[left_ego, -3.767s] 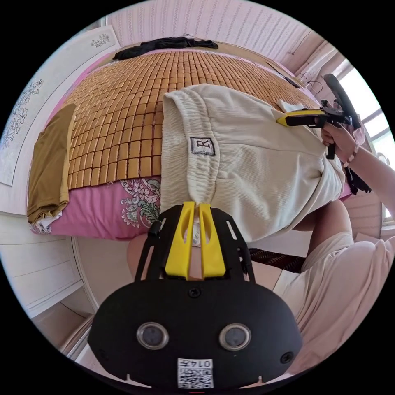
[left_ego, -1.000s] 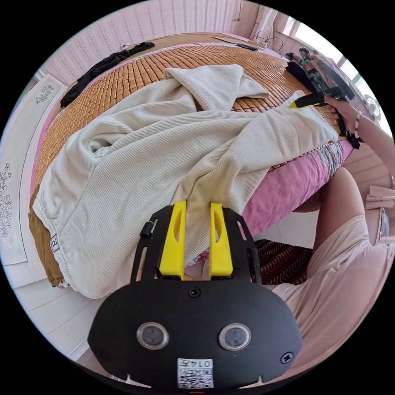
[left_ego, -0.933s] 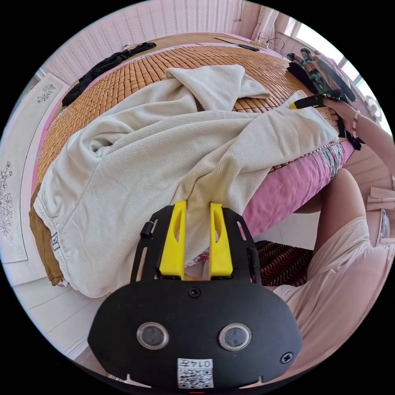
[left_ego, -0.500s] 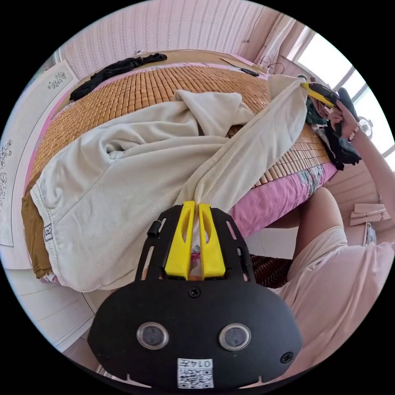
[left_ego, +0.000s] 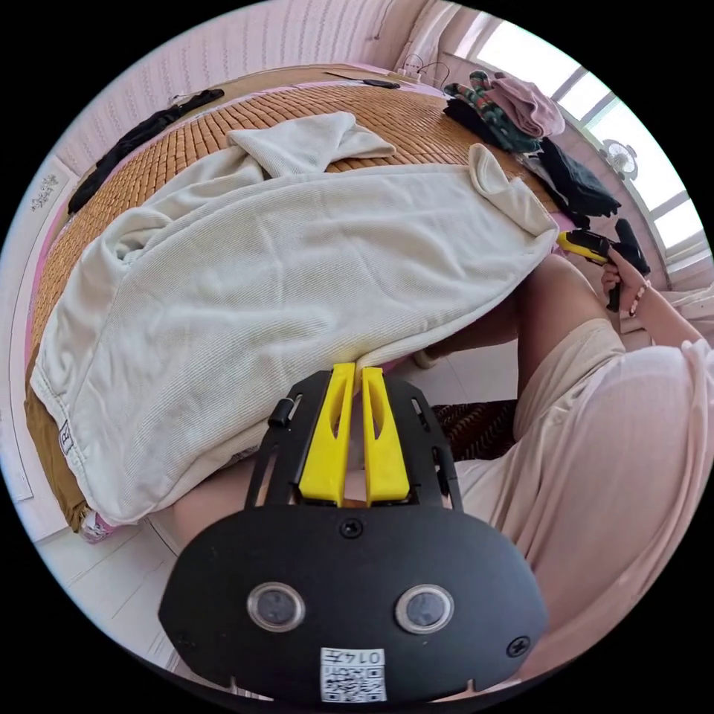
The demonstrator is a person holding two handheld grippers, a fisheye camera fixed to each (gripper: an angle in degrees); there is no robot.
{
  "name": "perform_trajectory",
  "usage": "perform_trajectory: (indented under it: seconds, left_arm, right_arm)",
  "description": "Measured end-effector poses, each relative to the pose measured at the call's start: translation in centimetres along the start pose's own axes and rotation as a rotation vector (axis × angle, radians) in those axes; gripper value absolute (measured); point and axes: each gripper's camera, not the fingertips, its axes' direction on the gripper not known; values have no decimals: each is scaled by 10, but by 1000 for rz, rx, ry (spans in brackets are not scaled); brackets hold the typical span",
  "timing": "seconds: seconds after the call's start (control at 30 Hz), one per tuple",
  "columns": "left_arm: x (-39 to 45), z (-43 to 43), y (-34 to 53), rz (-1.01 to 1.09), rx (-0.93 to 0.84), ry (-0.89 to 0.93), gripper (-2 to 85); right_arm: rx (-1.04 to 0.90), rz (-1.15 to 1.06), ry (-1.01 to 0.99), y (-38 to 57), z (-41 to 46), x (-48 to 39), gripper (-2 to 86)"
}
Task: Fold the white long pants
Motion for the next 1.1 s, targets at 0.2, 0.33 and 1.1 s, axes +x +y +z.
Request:
perform_trajectory:
  seconds: [0.2,0.33,1.1]
  left_arm:
    - [-8,-2,-3,-45,19,34,0]
    - [-10,1,-3,-61,13,36,0]
    - [-31,-60,6,-174,251,79,44]
  right_arm:
    - [135,-312,157,-11,-19,-63,47]
    - [31,-601,457,-20,34,-124,125]
    - [435,68,-234,-8,-77,26,15]
